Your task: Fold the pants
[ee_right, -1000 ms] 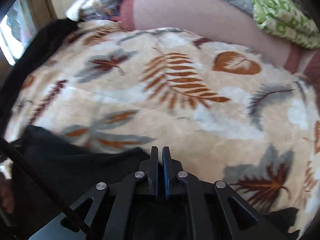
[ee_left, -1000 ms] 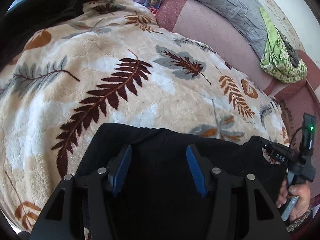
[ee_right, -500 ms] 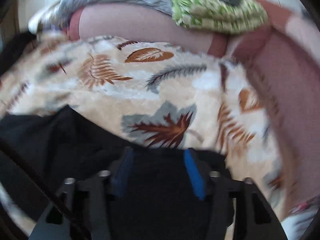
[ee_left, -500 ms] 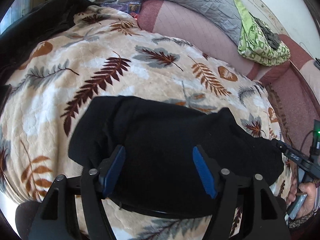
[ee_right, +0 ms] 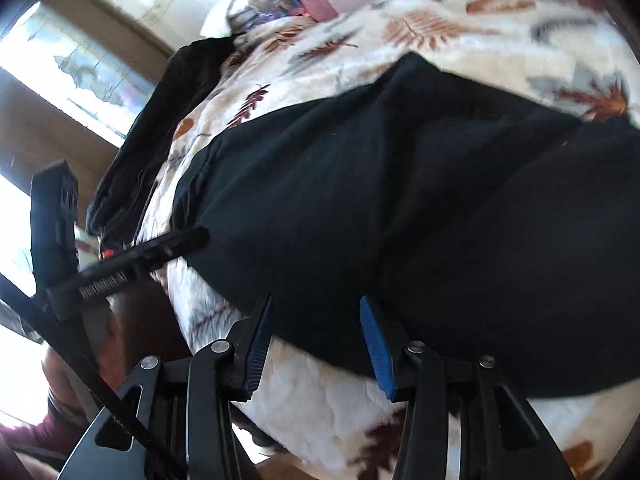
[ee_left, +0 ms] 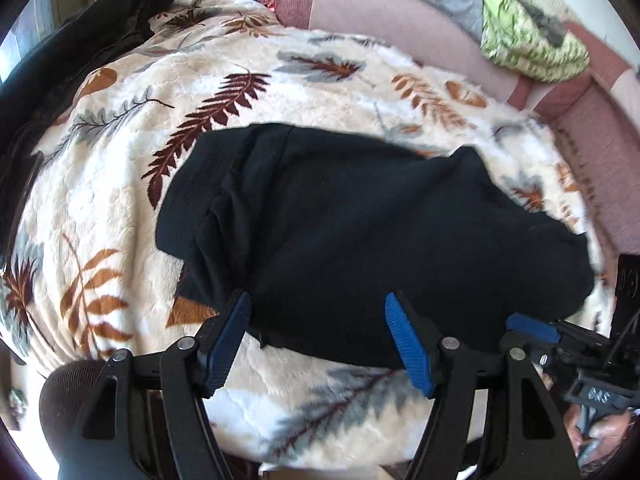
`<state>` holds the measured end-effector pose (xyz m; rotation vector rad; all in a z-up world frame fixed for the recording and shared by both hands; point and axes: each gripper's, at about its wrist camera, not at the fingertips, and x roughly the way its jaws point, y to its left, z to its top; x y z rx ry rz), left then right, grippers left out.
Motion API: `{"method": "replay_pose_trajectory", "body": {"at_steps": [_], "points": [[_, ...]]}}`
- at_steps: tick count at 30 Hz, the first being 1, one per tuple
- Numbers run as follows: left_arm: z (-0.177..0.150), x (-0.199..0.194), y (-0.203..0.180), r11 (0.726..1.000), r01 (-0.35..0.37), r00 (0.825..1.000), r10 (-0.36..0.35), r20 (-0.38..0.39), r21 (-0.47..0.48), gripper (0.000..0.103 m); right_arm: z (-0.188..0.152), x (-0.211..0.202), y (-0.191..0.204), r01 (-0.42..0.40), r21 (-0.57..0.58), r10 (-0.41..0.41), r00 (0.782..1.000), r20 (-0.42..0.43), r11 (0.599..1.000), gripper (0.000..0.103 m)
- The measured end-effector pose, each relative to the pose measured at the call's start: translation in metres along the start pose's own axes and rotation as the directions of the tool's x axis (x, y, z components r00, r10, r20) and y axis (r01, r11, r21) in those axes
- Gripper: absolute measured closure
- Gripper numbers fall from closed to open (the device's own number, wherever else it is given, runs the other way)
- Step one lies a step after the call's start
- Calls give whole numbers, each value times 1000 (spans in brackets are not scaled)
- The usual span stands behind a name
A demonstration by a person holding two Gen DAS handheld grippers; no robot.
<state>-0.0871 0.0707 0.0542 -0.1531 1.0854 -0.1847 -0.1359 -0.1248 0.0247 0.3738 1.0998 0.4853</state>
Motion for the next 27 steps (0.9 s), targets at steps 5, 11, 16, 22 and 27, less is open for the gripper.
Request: {"method": "replay_pose_trajectory", "body": {"at_steps": [5,11,16,22,27], "points": [[14,-30,-56,990,88,993,-95,64,112,34,-6,-72,-26,302,80,-311,938,153,950,39],[14,-47,-183,904,219,968,-248,32,368,26,-24,-143,-59,556,212,-593,776,215,804,26],[4,-46,-255,848,209,970,-243,8,486,26,-38,-175,-80,640,275,-695,686,217,718,26],[4,-37,-258,856,167,979,-202,20,489,26,-31,-176,-104,652,302,-715,669,201,695,15],[17,-7,-201,938,146,989,-143,-35,315,26,-22,-159,-109,549,314,-619,760,200,775,15]]}}
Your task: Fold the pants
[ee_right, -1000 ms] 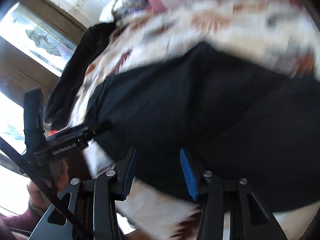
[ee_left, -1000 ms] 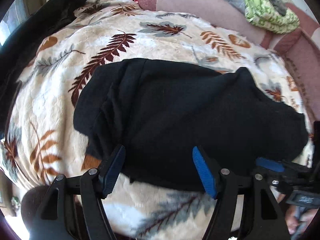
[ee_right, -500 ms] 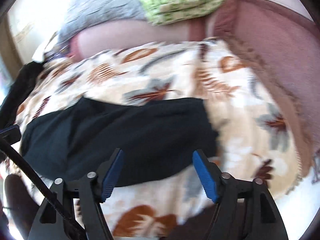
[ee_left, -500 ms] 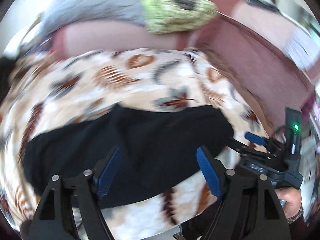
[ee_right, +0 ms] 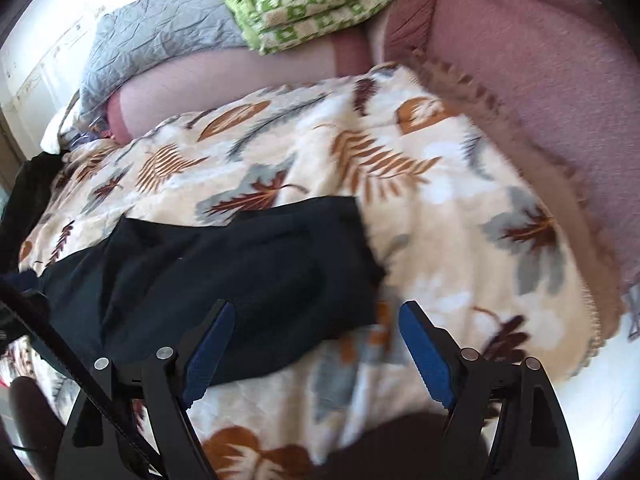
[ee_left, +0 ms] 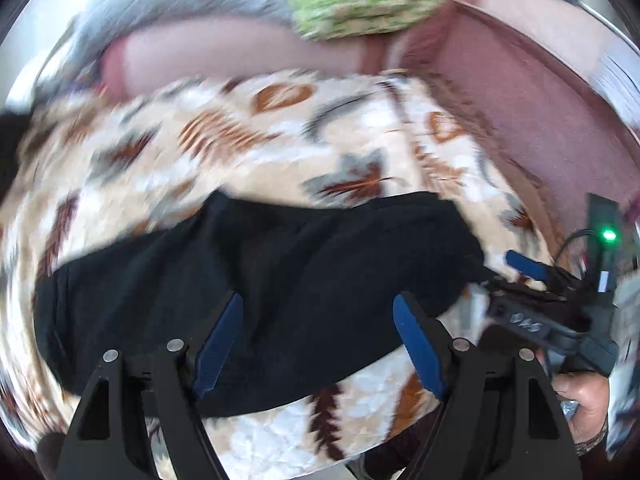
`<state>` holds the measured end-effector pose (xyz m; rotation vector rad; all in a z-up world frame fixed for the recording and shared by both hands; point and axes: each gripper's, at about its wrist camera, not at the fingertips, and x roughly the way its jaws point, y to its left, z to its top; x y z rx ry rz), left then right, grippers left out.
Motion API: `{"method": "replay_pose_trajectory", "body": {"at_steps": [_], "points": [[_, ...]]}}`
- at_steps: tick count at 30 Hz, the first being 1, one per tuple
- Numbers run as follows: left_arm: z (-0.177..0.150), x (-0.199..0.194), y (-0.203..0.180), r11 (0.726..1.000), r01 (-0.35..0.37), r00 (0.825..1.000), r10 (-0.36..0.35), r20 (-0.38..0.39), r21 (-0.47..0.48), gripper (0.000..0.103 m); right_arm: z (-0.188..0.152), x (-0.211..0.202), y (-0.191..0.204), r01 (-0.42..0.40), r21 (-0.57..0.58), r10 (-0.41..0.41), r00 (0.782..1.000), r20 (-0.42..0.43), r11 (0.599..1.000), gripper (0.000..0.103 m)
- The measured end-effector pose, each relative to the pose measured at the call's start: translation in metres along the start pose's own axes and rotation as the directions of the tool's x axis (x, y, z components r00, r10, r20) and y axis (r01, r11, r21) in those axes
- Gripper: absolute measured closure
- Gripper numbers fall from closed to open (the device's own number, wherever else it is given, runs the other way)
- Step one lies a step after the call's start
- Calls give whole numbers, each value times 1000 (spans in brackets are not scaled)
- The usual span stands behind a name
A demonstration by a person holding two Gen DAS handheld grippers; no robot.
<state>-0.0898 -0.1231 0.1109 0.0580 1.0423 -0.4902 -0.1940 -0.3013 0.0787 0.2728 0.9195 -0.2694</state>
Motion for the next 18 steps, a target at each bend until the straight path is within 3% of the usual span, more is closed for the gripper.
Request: {"method": "replay_pose_trajectory", "body": {"at_steps": [3,7,9,13,18], "points": [[-9,4,39,994,-54,999,53,-14,-93,26,13,9,27,-24,-52,25,1000,6,998,15],[-16,4,75,980,-82,997,79,-25,-184,26,35,17,66,-235,-45,234,972,-36,971,15],[-17,5,81,977,-69,998,65,-26,-201,26,36,22,76,-268,-36,266,963,-50,963,15],[-19,10,77,984,-43,999,40,-20,-172,26,18,30,72,-195,-42,193,980,-58,980,15],[-16,31,60,991,18,999,-25,-48,-134,26,3,22,11,-78,34,79,996,-34,996,15]]}}
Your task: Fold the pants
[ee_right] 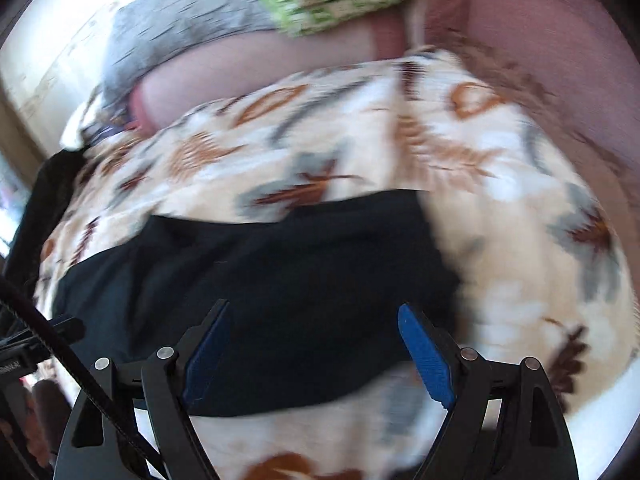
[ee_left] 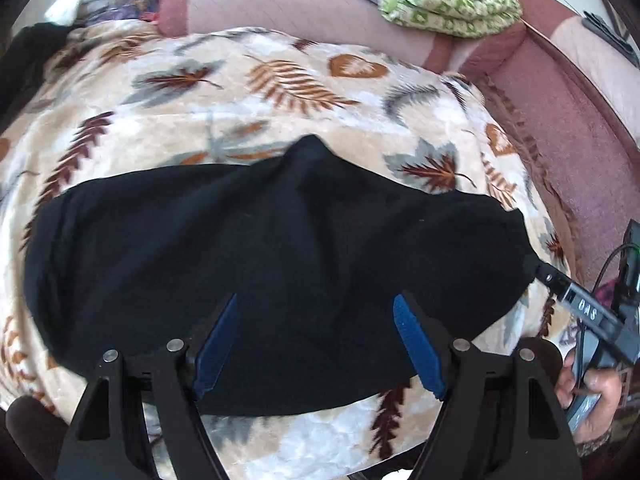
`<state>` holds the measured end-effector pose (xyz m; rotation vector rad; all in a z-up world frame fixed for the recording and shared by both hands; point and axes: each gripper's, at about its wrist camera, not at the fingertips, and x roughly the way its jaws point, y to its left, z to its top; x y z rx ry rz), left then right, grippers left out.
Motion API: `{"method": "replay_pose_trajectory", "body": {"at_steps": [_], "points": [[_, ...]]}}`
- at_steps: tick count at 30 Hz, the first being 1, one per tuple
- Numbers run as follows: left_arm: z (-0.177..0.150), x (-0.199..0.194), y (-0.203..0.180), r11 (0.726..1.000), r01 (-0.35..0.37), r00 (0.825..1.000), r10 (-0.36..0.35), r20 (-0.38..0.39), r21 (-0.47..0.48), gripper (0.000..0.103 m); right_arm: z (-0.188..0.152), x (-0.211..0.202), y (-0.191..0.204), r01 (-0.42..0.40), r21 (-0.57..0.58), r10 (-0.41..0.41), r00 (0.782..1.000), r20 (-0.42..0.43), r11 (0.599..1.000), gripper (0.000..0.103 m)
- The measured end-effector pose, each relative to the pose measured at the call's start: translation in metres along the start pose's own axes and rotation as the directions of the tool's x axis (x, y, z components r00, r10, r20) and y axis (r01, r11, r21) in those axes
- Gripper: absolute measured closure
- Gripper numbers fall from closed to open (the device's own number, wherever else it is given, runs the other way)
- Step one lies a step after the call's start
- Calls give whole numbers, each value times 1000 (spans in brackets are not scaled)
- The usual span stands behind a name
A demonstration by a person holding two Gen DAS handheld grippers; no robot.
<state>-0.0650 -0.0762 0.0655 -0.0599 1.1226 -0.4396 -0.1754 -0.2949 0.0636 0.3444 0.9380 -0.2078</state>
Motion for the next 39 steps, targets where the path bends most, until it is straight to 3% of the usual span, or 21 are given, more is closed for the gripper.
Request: {"method": "replay_pose_trajectory", "body": {"at_steps": [3,5,6,9,12,14,15,17,18,19,20,23,28,33,36,39], "points": [[11,17,-19,997,-25,1000,25,-2,76,26,7,-9,-44,77,75,-77,997,0,994,17],[20,33,-35,993,-25,999,27,-21,115,26,15,-9,-65,89,122,-88,996,-10,989,25],[23,39,-43,992,-6,999,10,-31,129,26,21,-7,-71,69,130,-67,998,-21,989,33],[31,61,-66,984,46,997,-36,-64,169,26,32,4,-72,-33,147,38,999,-31,989,35],[39,93,-77,984,10,995,8,-99,178,26,42,30,-62,-200,161,209,977,-39,967,35],[45,112,-77,988,-19,992,38,-123,154,26,46,52,-54,-248,146,258,965,-54,958,35],[48,117,-77,989,-32,992,48,-113,145,26,49,65,-54,-235,144,247,966,-70,961,35],[55,116,-81,988,-43,994,58,-95,149,26,56,80,-56,-159,109,166,985,-51,981,47],[56,113,-82,989,-31,994,45,-96,147,26,61,82,-59,-115,71,116,993,-17,991,46],[57,109,-82,990,-12,995,26,-94,142,26,65,84,-63,-2,45,2,1000,2,999,41],[58,104,-82,990,6,996,6,-87,137,26,68,84,-67,44,53,-45,999,3,998,31],[55,87,-80,989,14,998,-5,-58,148,26,64,61,-92,-29,195,18,998,58,980,32],[56,71,-75,990,40,999,-37,-26,135,25,55,21,-89,-47,188,26,993,112,981,32],[63,63,-87,984,91,996,-91,-7,151,25,45,-18,-84,-35,169,12,991,135,985,30],[63,57,-95,977,146,989,-145,-19,155,25,49,-38,-95,41,180,-64,990,126,983,30],[57,51,-100,971,162,987,-159,-26,174,25,50,-53,-102,57,202,-86,987,136,978,28]]}}
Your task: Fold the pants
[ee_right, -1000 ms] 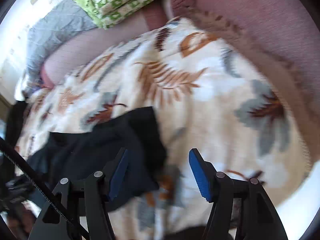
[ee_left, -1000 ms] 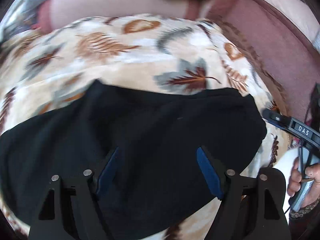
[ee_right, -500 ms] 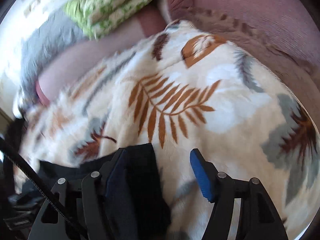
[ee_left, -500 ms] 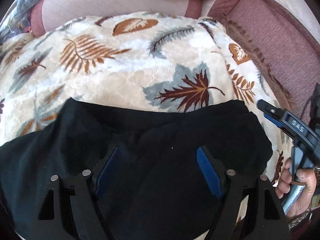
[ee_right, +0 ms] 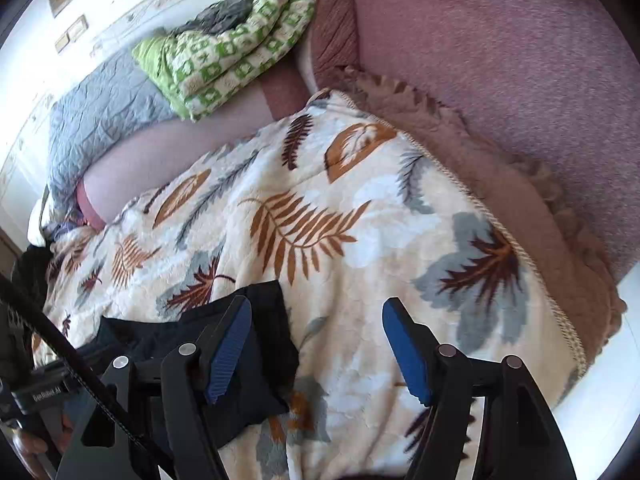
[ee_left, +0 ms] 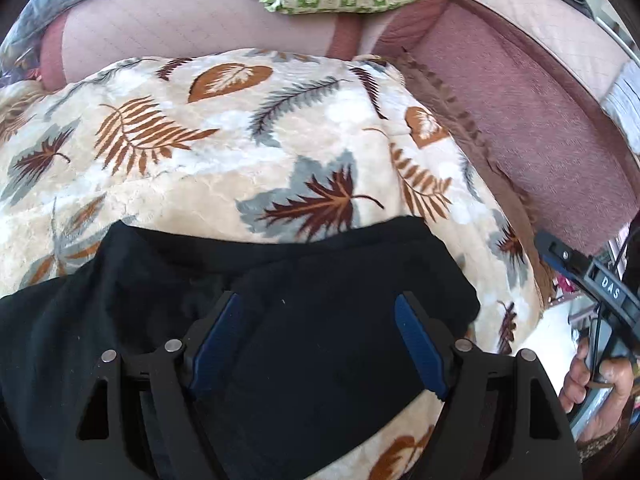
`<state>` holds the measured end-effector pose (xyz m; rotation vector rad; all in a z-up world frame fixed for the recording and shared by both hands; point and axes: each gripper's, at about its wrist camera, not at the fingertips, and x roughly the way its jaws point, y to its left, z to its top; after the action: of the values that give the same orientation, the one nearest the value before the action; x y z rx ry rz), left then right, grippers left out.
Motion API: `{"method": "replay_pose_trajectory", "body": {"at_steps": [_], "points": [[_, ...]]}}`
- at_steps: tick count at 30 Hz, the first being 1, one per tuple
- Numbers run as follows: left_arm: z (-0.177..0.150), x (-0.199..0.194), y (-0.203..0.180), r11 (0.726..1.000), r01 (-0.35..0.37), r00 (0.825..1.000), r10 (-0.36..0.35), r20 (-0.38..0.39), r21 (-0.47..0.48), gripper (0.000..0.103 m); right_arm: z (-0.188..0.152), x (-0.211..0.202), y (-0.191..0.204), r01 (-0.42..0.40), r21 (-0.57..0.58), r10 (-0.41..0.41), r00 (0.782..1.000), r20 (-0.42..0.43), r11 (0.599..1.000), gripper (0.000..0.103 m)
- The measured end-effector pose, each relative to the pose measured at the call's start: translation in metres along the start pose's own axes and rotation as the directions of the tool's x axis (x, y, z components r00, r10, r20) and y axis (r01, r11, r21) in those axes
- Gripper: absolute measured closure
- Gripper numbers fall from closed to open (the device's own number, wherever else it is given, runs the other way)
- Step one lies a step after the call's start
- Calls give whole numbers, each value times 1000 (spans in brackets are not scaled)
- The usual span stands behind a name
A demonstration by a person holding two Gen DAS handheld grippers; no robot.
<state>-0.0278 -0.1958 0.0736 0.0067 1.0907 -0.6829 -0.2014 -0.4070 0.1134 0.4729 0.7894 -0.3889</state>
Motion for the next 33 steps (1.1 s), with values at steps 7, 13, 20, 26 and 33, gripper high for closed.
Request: {"method": "replay_pose_trajectory", "body": {"at_steps": [7,13,20,26,33], "points": [[-29,-34,18,999,-40,998,40,41,0,25,-16,4,29,-12,-58,10,999,-46,998,27],[-63,-72,80,978,-151,983,164,82,-143,24,-36,31,78,-139,-90,128,984,-123,986,27],[-76,-77,120,965,-154,984,170,58,-214,24,-65,40,88,-213,-58,203,968,-147,975,27],[-21,-32,50,1000,-11,1000,11,-19,-9,24,-94,25,44,-229,124,240,967,-85,966,26],[38,44,-51,975,70,987,-36,-159,212,24,-106,33,24,-200,246,215,976,-33,948,26]]}}
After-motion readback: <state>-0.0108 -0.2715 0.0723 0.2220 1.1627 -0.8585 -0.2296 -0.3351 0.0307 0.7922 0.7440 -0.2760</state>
